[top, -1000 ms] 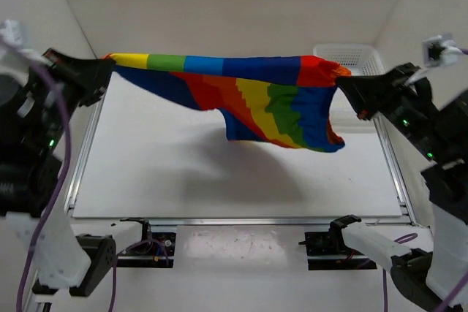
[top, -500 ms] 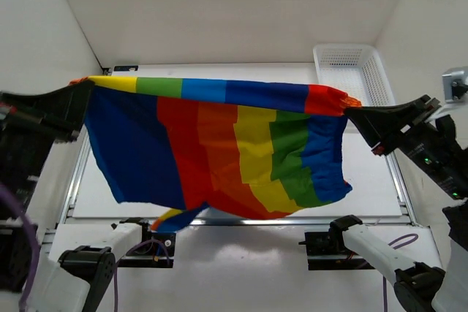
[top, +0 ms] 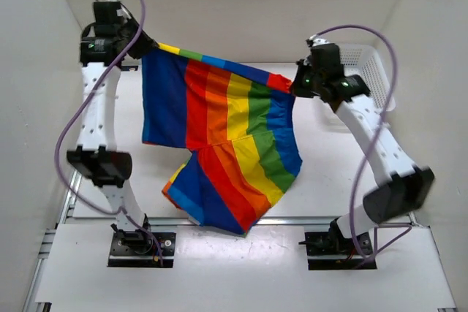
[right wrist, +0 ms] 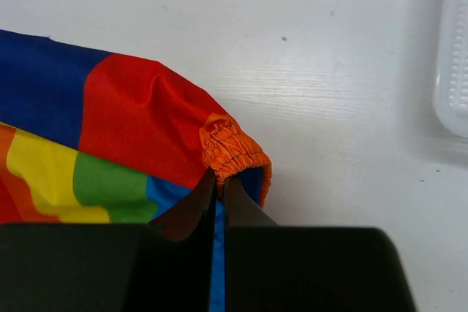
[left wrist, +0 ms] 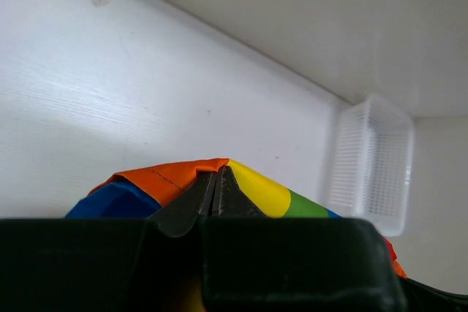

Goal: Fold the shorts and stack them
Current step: Fold the shorts

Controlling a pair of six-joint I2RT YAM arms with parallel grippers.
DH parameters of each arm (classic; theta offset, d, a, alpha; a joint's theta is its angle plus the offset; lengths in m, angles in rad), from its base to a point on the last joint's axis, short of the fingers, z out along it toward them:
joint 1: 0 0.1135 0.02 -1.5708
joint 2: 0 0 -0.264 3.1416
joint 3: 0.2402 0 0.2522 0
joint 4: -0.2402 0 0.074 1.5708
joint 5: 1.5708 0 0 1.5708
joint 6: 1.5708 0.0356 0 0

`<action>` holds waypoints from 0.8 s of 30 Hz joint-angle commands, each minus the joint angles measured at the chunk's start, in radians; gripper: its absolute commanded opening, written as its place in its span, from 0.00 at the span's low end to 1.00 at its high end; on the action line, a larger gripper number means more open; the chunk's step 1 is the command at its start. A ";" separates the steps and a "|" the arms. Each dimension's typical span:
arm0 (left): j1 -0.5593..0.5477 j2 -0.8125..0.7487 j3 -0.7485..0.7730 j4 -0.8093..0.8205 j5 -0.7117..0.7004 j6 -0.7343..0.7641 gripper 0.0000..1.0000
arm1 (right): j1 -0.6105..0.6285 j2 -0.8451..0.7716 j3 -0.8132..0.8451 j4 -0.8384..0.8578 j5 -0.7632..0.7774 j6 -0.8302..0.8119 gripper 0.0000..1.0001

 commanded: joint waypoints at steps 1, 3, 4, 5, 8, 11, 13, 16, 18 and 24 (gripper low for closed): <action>0.029 0.050 0.093 0.026 -0.010 0.032 0.10 | -0.016 0.097 0.095 0.068 0.098 -0.037 0.00; 0.029 0.061 0.107 0.026 0.000 0.042 0.10 | -0.016 0.131 0.167 0.068 0.067 -0.037 0.00; 0.029 0.070 0.107 0.026 0.000 0.042 0.10 | -0.016 0.142 0.185 0.068 0.058 -0.037 0.00; 0.029 0.070 0.117 0.026 0.013 0.042 0.10 | -0.016 0.153 0.204 0.068 0.058 -0.046 0.00; 0.049 0.050 0.142 0.026 0.035 0.051 0.10 | -0.016 0.142 0.267 0.054 0.009 -0.046 0.00; 0.058 -0.023 0.131 0.026 0.046 0.051 0.10 | -0.016 0.076 0.296 0.034 -0.034 -0.066 0.00; 0.058 -0.075 0.102 0.026 0.046 0.051 0.10 | -0.016 0.003 0.307 0.016 -0.105 -0.078 0.00; 0.058 -0.204 0.070 0.026 0.046 0.042 0.10 | -0.016 -0.083 0.359 -0.041 -0.149 -0.087 0.00; 0.058 -0.301 0.059 0.017 0.035 0.042 0.10 | -0.016 -0.161 0.368 -0.081 -0.181 -0.098 0.00; 0.058 -0.540 0.079 -0.017 0.014 0.020 0.10 | -0.016 -0.281 0.538 -0.237 -0.182 -0.127 0.00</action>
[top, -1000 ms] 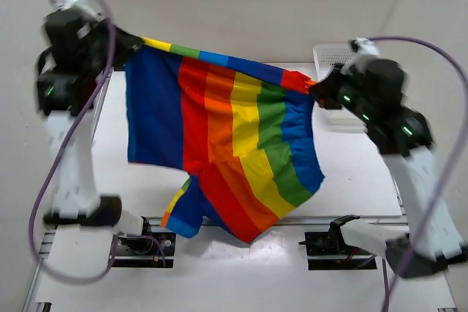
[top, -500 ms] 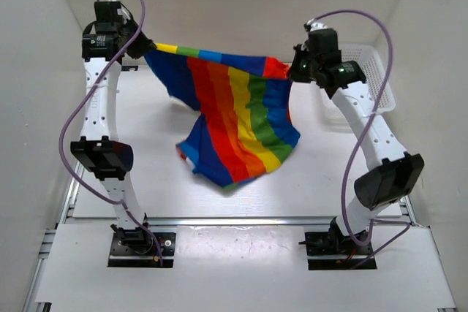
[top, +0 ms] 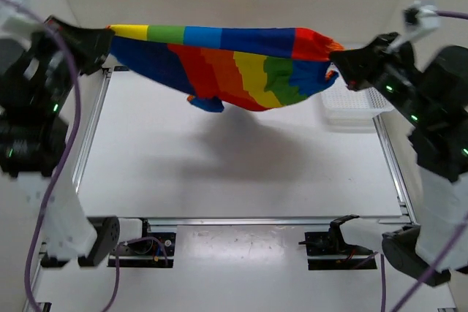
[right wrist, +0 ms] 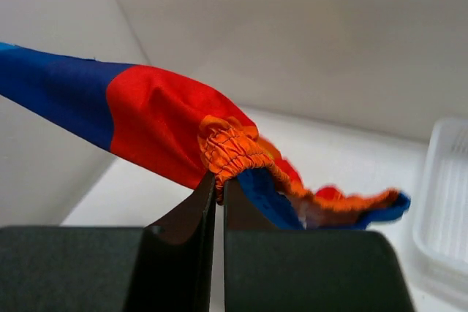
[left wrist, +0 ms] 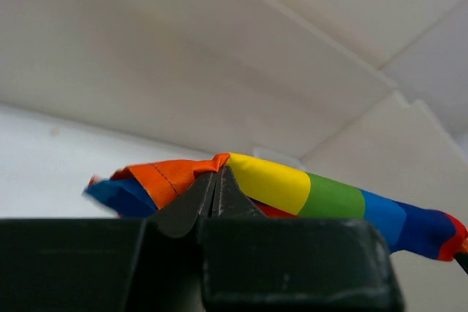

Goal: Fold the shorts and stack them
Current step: Fold the shorts

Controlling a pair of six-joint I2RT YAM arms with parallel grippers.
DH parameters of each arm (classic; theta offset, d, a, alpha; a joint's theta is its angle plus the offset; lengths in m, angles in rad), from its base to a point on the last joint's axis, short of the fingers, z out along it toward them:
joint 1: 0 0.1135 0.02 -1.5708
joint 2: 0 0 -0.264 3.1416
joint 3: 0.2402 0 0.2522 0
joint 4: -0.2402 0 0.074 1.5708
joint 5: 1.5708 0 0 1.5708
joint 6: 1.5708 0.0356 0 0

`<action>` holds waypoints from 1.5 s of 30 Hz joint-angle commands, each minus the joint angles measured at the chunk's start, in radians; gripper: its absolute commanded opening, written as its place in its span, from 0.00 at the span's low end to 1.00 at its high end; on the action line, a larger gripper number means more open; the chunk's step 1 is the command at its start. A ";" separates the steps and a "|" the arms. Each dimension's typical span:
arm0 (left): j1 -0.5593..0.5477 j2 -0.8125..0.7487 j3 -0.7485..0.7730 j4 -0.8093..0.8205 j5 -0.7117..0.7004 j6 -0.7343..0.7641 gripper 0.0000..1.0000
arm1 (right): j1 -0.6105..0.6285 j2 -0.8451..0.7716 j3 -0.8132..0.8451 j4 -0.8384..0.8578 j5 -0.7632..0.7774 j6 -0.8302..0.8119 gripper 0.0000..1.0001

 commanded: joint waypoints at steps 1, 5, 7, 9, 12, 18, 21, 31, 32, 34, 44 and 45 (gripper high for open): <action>0.008 -0.121 0.033 -0.014 -0.045 -0.006 0.10 | -0.006 -0.064 0.092 -0.097 -0.006 -0.049 0.00; 0.008 -0.156 0.145 -0.056 -0.080 -0.015 0.10 | -0.006 -0.145 0.140 -0.107 -0.006 -0.049 0.00; 0.008 -0.189 0.168 -0.044 -0.091 -0.027 0.10 | -0.006 -0.155 0.192 -0.107 0.003 -0.040 0.00; 0.008 -0.207 0.178 -0.044 -0.102 -0.038 0.10 | -0.006 -0.155 0.223 -0.128 -0.024 -0.040 0.00; 0.008 -0.207 0.190 -0.044 -0.123 -0.038 0.10 | -0.006 -0.144 0.234 -0.140 -0.024 -0.030 0.00; 0.008 -0.149 0.162 -0.044 -0.149 -0.010 0.10 | -0.006 -0.122 0.160 -0.140 0.097 -0.040 0.00; 0.008 -0.068 0.116 -0.033 -0.137 0.010 0.10 | -0.006 -0.083 0.085 -0.140 0.179 -0.049 0.00; 0.008 0.234 -0.183 0.051 -0.134 0.095 0.10 | -0.006 0.136 -0.329 0.059 0.253 -0.050 0.00; 0.020 0.268 -0.183 0.052 -0.134 0.096 0.10 | -0.006 0.172 -0.348 0.085 0.230 -0.050 0.00; 0.029 0.375 -0.183 0.064 -0.134 0.105 0.10 | -0.006 0.311 -0.345 0.137 0.183 -0.050 0.00; 0.049 0.681 0.055 0.064 -0.168 0.123 0.10 | -0.015 0.960 0.144 0.056 0.089 -0.003 0.00; 0.049 0.692 0.055 0.064 -0.159 0.134 0.10 | -0.015 0.980 0.167 0.056 0.089 0.009 0.00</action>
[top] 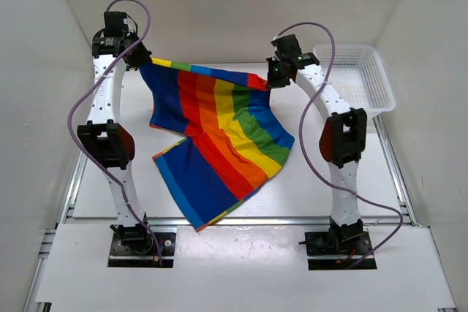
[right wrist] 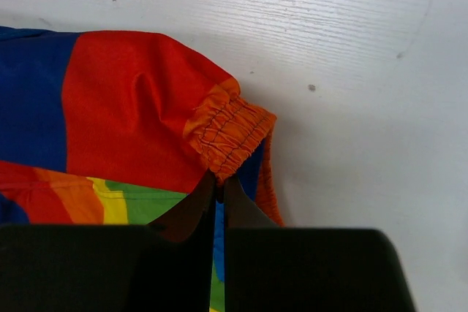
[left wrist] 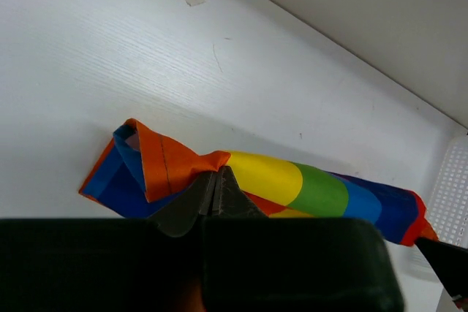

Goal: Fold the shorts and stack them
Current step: Fold the shorts

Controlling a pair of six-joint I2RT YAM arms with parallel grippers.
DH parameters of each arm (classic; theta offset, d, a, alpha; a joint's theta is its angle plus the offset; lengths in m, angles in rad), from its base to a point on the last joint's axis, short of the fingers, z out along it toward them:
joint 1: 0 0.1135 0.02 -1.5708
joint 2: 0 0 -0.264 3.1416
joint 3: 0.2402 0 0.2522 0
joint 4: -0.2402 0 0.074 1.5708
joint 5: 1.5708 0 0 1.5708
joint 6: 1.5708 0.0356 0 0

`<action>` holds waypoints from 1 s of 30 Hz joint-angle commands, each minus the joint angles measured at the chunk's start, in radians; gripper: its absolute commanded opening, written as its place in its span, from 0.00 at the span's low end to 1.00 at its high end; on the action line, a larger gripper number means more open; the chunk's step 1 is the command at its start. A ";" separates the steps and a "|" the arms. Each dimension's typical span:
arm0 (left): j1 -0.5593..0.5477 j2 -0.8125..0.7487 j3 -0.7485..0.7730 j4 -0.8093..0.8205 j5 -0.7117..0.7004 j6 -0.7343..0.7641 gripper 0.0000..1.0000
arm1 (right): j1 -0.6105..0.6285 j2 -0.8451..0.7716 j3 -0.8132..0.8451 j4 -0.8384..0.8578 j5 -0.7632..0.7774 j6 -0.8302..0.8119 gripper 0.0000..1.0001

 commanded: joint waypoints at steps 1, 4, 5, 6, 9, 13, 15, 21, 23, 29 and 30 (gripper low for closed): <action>0.022 -0.058 0.079 0.042 -0.037 0.032 0.10 | -0.012 0.036 0.128 -0.028 0.005 0.016 0.00; 0.022 -0.120 -0.011 0.042 -0.028 0.042 0.10 | -0.012 0.045 0.153 -0.028 -0.004 0.038 0.00; 0.011 -0.145 -0.043 0.042 -0.028 0.042 0.10 | -0.012 0.033 0.143 -0.028 -0.004 0.038 0.00; -0.007 -0.206 -0.115 0.042 -0.028 0.053 0.10 | -0.021 0.010 0.131 -0.028 -0.004 0.038 0.00; -0.053 -0.350 -0.235 0.042 -0.037 0.074 0.10 | -0.049 -0.060 0.061 -0.028 -0.096 0.059 0.00; -0.106 -0.557 -0.543 0.028 0.022 0.056 0.10 | -0.081 -0.166 -0.041 -0.028 -0.150 0.073 0.00; -0.135 -0.649 -0.664 0.028 0.013 0.038 0.10 | -0.081 -0.234 -0.109 -0.028 -0.150 0.061 0.00; -0.254 -0.966 -1.053 -0.017 -0.042 -0.105 0.10 | -0.071 -0.467 -0.422 -0.048 -0.162 0.039 0.00; -0.303 -1.041 -1.134 -0.041 -0.056 -0.157 0.10 | -0.070 -0.575 -0.520 -0.048 -0.136 0.039 0.00; -0.421 -1.165 -1.280 -0.102 -0.031 -0.247 0.10 | -0.061 -0.832 -0.855 -0.064 -0.036 0.059 0.00; -0.435 -1.165 -1.295 -0.114 -0.021 -0.248 0.10 | -0.061 -0.854 -0.889 -0.074 -0.023 0.068 0.00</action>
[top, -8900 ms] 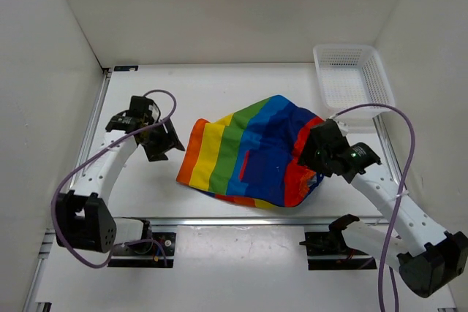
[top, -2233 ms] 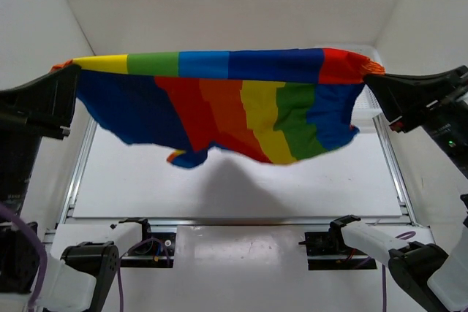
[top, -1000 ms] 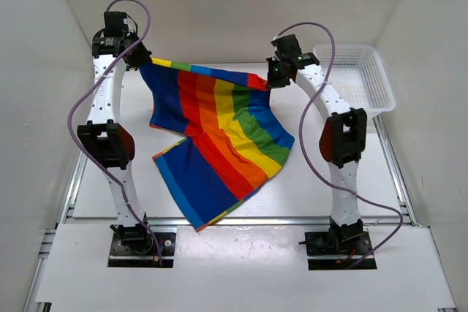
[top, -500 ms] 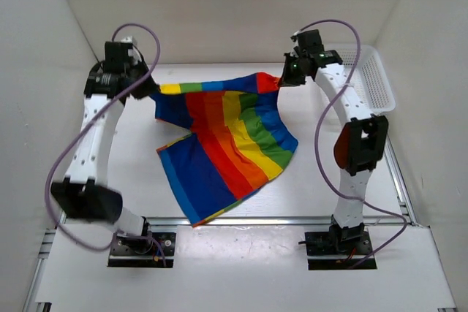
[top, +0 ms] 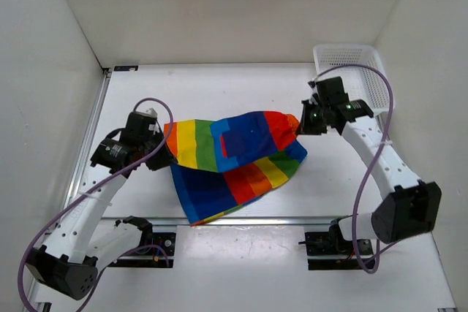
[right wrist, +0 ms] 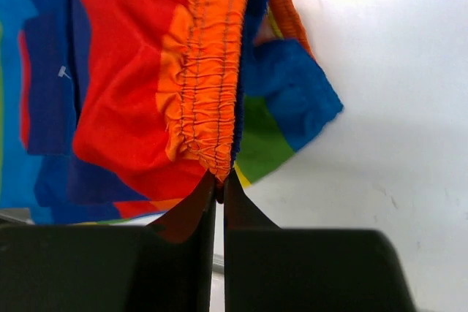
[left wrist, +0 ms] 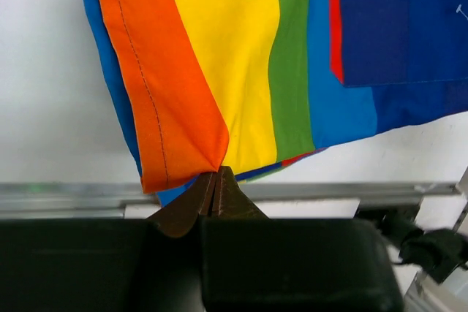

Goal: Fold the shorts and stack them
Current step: Fold the shorts

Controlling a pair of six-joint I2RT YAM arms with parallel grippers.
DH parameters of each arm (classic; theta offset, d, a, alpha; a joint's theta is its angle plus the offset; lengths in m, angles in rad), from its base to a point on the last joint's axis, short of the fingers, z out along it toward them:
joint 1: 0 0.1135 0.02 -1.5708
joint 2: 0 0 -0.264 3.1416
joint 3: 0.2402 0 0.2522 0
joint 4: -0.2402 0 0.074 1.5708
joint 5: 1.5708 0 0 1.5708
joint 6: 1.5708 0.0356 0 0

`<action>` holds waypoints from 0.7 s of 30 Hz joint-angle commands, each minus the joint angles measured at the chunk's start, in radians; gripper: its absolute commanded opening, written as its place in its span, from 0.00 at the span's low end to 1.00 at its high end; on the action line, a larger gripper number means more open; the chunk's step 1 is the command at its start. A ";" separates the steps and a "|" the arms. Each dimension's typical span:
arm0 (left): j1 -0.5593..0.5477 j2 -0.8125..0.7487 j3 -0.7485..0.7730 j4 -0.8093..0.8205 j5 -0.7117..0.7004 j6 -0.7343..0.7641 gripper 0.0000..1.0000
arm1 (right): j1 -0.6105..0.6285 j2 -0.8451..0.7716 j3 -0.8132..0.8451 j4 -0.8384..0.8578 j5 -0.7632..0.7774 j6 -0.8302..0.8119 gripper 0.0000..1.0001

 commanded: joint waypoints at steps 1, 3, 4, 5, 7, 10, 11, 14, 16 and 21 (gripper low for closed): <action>-0.060 -0.057 -0.053 -0.035 0.012 -0.074 0.10 | -0.012 -0.105 -0.130 -0.039 0.072 0.021 0.00; -0.109 -0.057 -0.107 -0.035 0.021 -0.098 0.10 | -0.012 -0.116 -0.183 -0.039 0.086 0.030 0.00; -0.125 -0.057 -0.124 -0.035 0.021 -0.107 0.10 | -0.012 -0.127 -0.221 -0.039 0.100 0.047 0.00; -0.155 -0.057 -0.141 -0.035 0.021 -0.118 0.10 | -0.012 -0.127 -0.238 -0.039 0.112 0.058 0.00; -0.186 -0.057 -0.188 -0.035 0.032 -0.149 0.10 | -0.012 -0.127 -0.264 -0.023 0.151 0.070 0.00; -0.244 -0.048 -0.241 -0.011 0.055 -0.178 0.10 | -0.012 -0.149 -0.292 -0.023 0.203 0.082 0.00; -0.258 -0.048 -0.250 -0.011 0.067 -0.187 0.10 | -0.012 -0.160 -0.292 -0.037 0.214 0.093 0.00; -0.315 -0.035 -0.259 -0.025 0.067 -0.213 0.10 | -0.012 -0.205 -0.301 -0.066 0.241 0.093 0.00; -0.353 -0.035 -0.271 -0.035 0.067 -0.224 0.10 | -0.012 -0.214 -0.301 -0.092 0.241 0.105 0.00; -0.418 -0.025 -0.313 -0.035 0.104 -0.233 0.10 | -0.023 -0.223 -0.312 -0.144 0.232 0.203 0.00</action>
